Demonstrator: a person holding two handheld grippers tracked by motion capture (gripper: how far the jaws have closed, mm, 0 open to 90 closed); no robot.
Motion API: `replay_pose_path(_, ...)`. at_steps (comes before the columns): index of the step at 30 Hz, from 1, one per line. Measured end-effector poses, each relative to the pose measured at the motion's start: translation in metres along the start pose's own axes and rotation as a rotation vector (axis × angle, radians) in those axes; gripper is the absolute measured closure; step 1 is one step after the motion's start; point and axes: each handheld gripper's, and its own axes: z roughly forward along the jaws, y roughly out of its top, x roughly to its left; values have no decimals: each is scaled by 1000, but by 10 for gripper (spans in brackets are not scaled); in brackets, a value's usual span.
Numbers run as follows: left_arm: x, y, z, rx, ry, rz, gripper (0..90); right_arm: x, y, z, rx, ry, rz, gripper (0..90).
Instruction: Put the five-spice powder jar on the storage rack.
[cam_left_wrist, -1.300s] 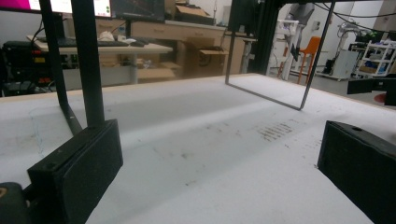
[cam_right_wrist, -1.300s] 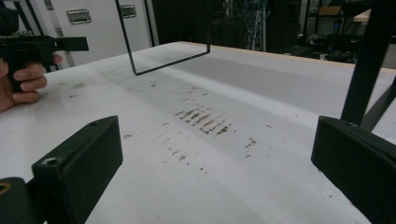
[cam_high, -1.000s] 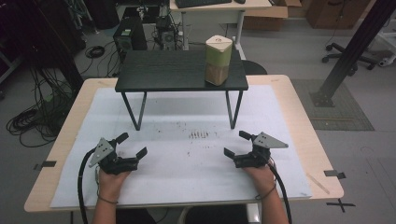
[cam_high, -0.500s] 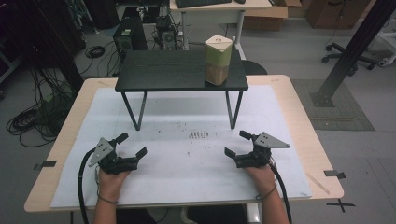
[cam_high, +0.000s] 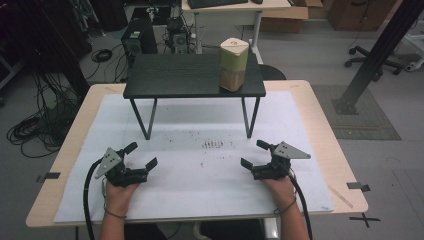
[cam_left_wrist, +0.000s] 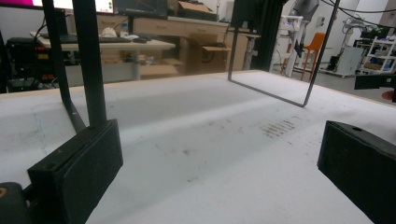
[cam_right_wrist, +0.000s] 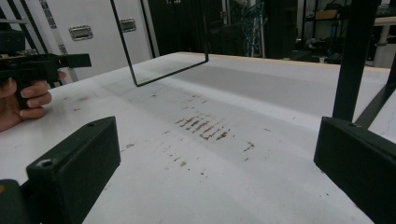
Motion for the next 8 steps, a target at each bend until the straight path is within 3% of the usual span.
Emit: replay_pose_path(8,1,0,0,-4,0,-7,4,0,0,0,1,-1,-1,4)
